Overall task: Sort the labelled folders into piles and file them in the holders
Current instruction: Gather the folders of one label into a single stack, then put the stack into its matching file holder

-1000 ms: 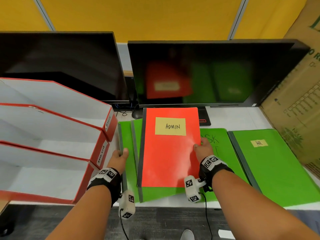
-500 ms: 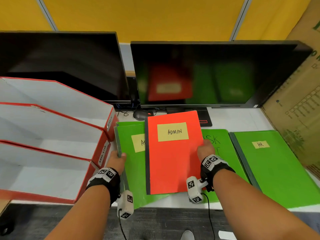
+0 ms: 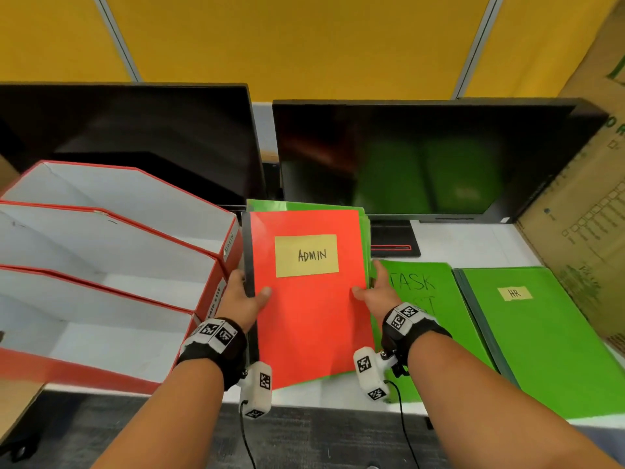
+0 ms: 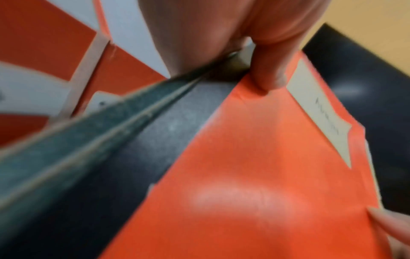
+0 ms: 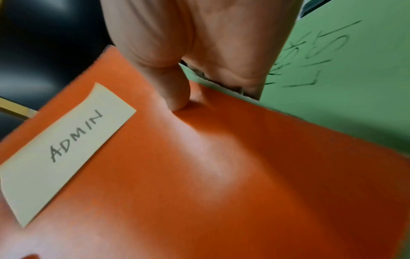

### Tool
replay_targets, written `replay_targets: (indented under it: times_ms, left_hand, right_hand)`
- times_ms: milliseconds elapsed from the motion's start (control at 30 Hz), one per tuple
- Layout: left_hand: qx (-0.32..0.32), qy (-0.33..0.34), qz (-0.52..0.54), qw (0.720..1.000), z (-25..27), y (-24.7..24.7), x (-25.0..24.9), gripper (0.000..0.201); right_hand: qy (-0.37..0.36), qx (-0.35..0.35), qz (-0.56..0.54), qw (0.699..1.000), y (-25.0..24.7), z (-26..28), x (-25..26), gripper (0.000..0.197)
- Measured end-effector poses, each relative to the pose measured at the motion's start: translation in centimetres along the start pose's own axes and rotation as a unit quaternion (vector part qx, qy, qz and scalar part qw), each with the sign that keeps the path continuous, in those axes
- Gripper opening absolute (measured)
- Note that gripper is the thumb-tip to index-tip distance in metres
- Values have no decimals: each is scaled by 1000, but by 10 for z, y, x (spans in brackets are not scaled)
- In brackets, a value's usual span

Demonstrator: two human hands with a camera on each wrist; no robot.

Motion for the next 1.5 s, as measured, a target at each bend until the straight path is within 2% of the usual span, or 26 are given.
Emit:
replay_targets:
  times_ms: [33, 167, 300, 433, 500, 567, 767, 867, 967, 1033, 1133, 1267, 1333, 1500]
  left_hand:
    - [-11, 16, 9, 1000, 2, -3, -7, 41]
    - [-42, 94, 37, 994, 8, -16, -29, 67]
    - [-73, 107, 87, 988, 5, -27, -38, 57]
    - [-73, 67, 120, 988, 9, -32, -29, 64]
    - [-55, 23, 95, 994, 11, -34, -15, 59]
    - [-43, 2, 66, 997, 10, -35, -2, 53]
    - [-83, 40, 63, 994, 2, -33, -18, 55]
    - [-52, 12, 21, 998, -3, -30, -1, 51]
    - [-33, -22, -44, 998, -24, -31, 46, 55]
    - [-35, -27, -67, 997, -15, -27, 28, 54]
    - [-72, -12, -85, 994, -2, -26, -9, 45]
    - [-116, 10, -112, 987, -6, -34, -32, 30]
    - [-127, 22, -115, 985, -8, -39, -45, 33]
    - [-148, 58, -104, 982, -7, -46, -82, 54]
  right_hand:
    - [3, 7, -11, 1000, 0, 0, 4, 67]
    - [-60, -29, -31, 997, -3, 3, 28, 33]
    - [-128, -4, -47, 991, 2, 14, 53, 31]
    - [-133, 46, -22, 990, 13, 28, 55, 41]
    - [-121, 70, -5, 990, 19, 31, 44, 44]
    - [-124, 62, 12, 990, 21, 31, 36, 45]
    - [-147, 16, -15, 989, 17, 26, 50, 49]
    - [-136, 15, 41, 990, 15, 26, 43, 40]
    - [-89, 26, 107, 990, 13, 26, 26, 29]
    - [-93, 27, 128, 987, 10, 24, 27, 28]
    - [-126, 29, 146, 981, 7, 23, 43, 29]
    - [-161, 43, 147, 975, 4, 28, 72, 27]
    - [-176, 45, 137, 974, 1, 33, 88, 28]
    - [-227, 32, 130, 965, 0, 40, 118, 27]
Point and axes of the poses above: each hand's wrist, its own z-axis away from the middle knuckle, its own y-axis out of the palm, x = y × z, the point moved 3 cm from there along -z, towards the middle knuckle, and after that the axes turned 6 degrees about y, right-handed, at the moved point
